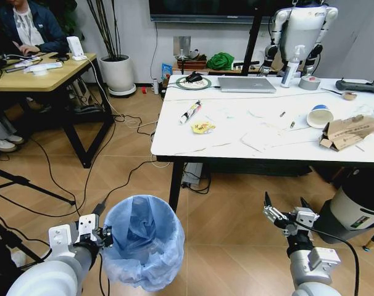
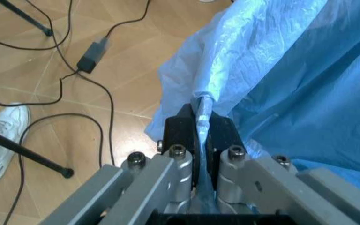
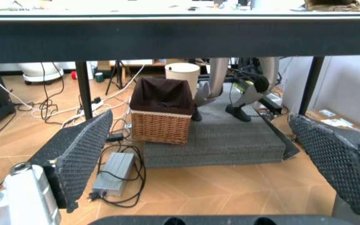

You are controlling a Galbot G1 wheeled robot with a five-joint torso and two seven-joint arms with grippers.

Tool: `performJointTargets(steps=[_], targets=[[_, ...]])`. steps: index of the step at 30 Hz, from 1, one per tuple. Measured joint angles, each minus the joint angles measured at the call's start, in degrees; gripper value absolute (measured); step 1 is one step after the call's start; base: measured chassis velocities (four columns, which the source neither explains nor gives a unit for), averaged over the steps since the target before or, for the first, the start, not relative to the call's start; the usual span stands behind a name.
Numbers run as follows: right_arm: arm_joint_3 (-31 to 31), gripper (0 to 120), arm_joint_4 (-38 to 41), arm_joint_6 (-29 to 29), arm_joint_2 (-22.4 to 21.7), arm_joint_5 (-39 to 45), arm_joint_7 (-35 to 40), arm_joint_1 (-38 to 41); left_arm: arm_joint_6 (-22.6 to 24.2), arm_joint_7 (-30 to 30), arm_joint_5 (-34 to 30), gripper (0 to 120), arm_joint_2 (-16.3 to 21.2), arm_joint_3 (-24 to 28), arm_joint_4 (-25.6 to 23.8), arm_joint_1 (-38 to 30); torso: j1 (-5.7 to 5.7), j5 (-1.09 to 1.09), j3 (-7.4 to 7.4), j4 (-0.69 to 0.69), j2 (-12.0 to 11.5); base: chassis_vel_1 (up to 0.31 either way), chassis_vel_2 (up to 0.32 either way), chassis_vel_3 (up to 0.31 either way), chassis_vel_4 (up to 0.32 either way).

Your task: Pick up the trash bin and place the trash from the table into it.

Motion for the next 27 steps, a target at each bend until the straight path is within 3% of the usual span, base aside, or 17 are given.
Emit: performJointTargets(steps=[27], targets=[[-0.18, 100, -0.80, 0.37, 0.33, -0.23, 0.23, 0.19, 0.00, 0.49, -0.12, 0, -0.18, 0.26, 0.00, -0.82, 3.01, 0.00, 4.18, 0.00, 7.20, 0.000, 0.000, 0.000, 0.000]])
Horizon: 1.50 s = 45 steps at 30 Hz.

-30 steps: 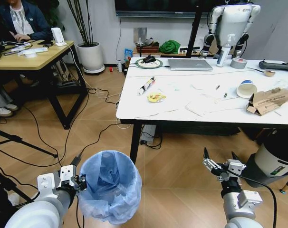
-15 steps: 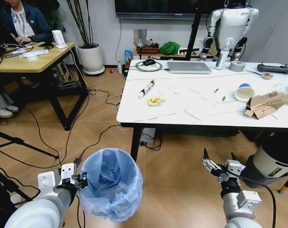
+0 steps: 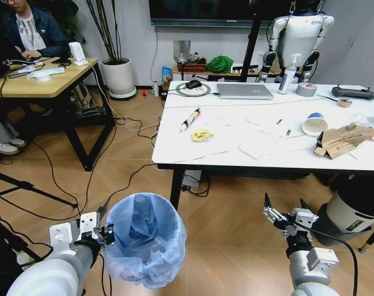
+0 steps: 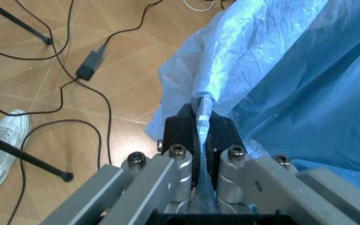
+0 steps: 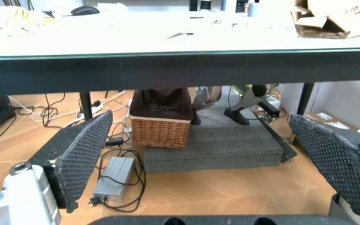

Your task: Pick up the trash bin and place the trash from the table into it.

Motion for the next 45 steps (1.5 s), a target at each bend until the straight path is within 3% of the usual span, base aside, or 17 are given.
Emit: performJointTargets(steps=[45], targets=[[0.26, 100, 0.10, -0.08, 0.23, 0.08, 0.26, 0.90, 0.00, 0.15, 0.10, 0, -0.43, 0.51, 0.00, -0.81, 5.10, 0.00, 6.81, 0.00, 11.90, 0.000, 0.000, 0.000, 0.000]])
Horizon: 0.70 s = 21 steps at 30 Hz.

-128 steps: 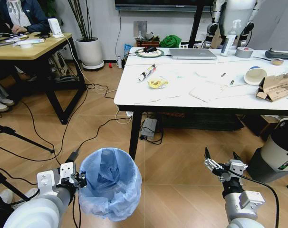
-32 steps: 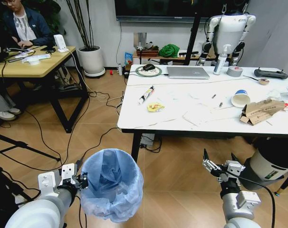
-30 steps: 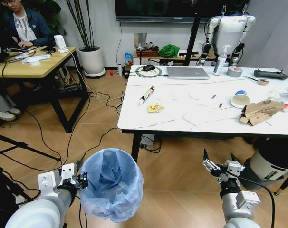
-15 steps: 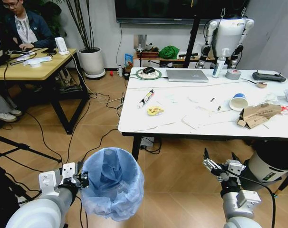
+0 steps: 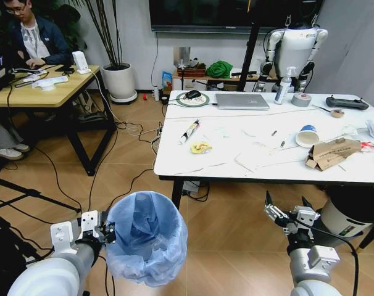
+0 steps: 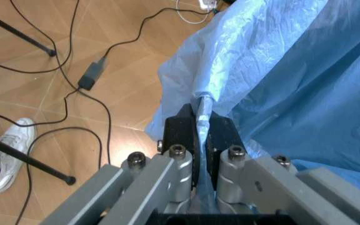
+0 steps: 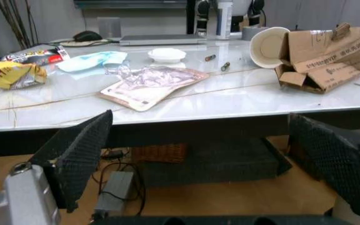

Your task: Pick up the trash bin and place the trash from the table into it.

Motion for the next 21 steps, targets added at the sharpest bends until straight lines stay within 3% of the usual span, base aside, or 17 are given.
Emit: performJointTargets(steps=[21], targets=[[-0.15, 100, -0.06, -0.13, 0.14, 0.12, -0.03, 0.07, 0.00, 0.56, 0.45, 0, -0.22, 0.11, 0.00, 0.09, 2.82, 0.00, 3.62, 0.00, 6.44, 0.000, 0.000, 0.000, 0.000]])
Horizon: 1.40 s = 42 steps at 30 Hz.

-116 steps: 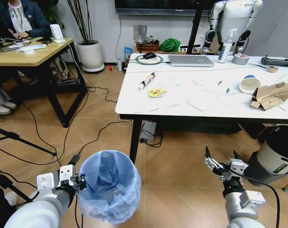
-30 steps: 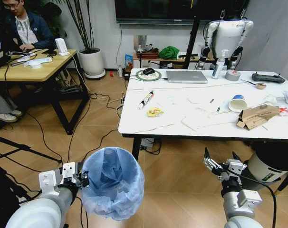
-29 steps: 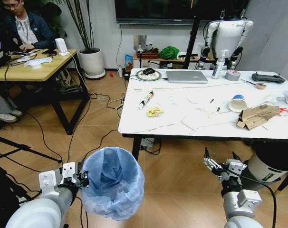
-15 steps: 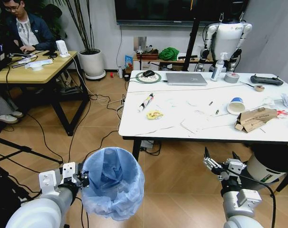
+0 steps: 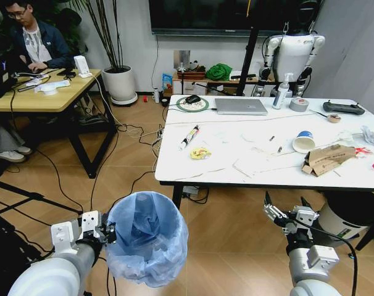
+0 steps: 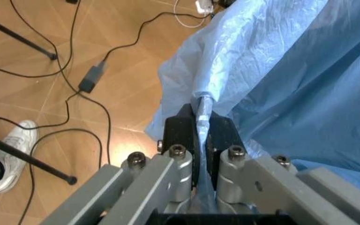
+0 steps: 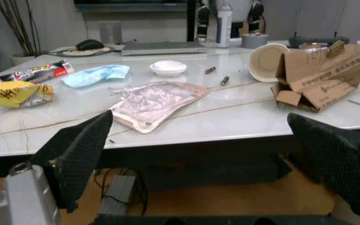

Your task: Pick up the trash bin and place the trash from the table into it.

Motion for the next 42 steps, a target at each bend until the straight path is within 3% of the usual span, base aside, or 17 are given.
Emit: performJointTargets(steps=[8, 14, 20, 25, 28, 29, 34, 37, 42], targets=[[-0.03, 100, 2.02, -2.47, -1.54, 4.28, 0.76, 0.29, 0.00, 5.44, 6.98, 0, -0.19, -0.05, 0.00, 0.35, 0.34, 0.00, 0.30, 0.01, 0.65, 0.000, 0.000, 0.000, 0.000], [1.46, 100, 3.50, -6.59, -6.79, 12.27, 4.44, 2.56, 0.00, 8.41, 7.50, 0, 1.20, 0.83, 0.00, -1.23, 0.31, 0.01, 0.24, -0.02, 0.53, 0.000, 0.000, 0.000, 0.000], [0.72, 100, 2.44, -11.89, -13.64, 24.42, 6.96, 8.14, 0.00, 7.97, 6.26, 0, 1.33, -0.53, 0.01, 2.13, 0.20, 0.01, 0.11, 0.00, 0.33, 0.000, 0.000, 0.000, 0.000], [-1.18, 100, 0.54, -15.01, -17.36, 29.65, 8.00, 13.17, 0.00, 7.19, 6.29, 0, 1.14, -1.03, 0.01, 4.32, 0.16, 0.01, 0.07, 0.00, 0.24, 0.000, 0.000, 0.000, 0.000], [-4.40, 100, -3.03, -17.01, -24.42, 34.94, 9.49, 19.60, 0.00, 6.15, 6.31, 0, 0.94, -1.20, 0.01, 5.56, 0.13, 0.02, 0.03, 0.00, 0.16, 0.000, 0.000, 0.000, 0.000], [-4.40, 100, -3.03, -17.01, -24.42, 34.94, 9.49, 19.60, 0.00, 6.15, 6.31, 0, 0.94, -1.20, 0.01, 5.56, 0.13, 0.02, 0.03, 0.00, 0.16, 0.000, 0.000, 0.000, 0.000], [-10.93, 100, -8.00, -18.43, -33.42, 44.47, 12.95, 30.73, 0.00, 5.84, 6.35, 0, 0.93, -1.74, 0.01, 6.58, 0.10, 0.01, -0.02, 0.00, 0.07, 0.000, 0.000, 0.000, 0.000], [-13.81, 100, -9.60, -18.43, -34.58, 45.37, 12.83, 34.29, 0.00, 5.81, 6.37, 0, 0.80, -1.77, 0.01, 6.73, 0.08, 0.00, -0.03, 0.00, 0.04, 0.000, 0.000, 0.000, 0.000], [-24.22, 100, -14.47, -18.19, -34.30, 48.09, 14.43, 42.66, 0.00, 4.70, 4.78, 0, 0.57, -1.25, 0.01, 6.85, 0.05, -0.01, -0.07, 0.01, -0.01, 0.000, 0.000, 0.000, 0.000]])
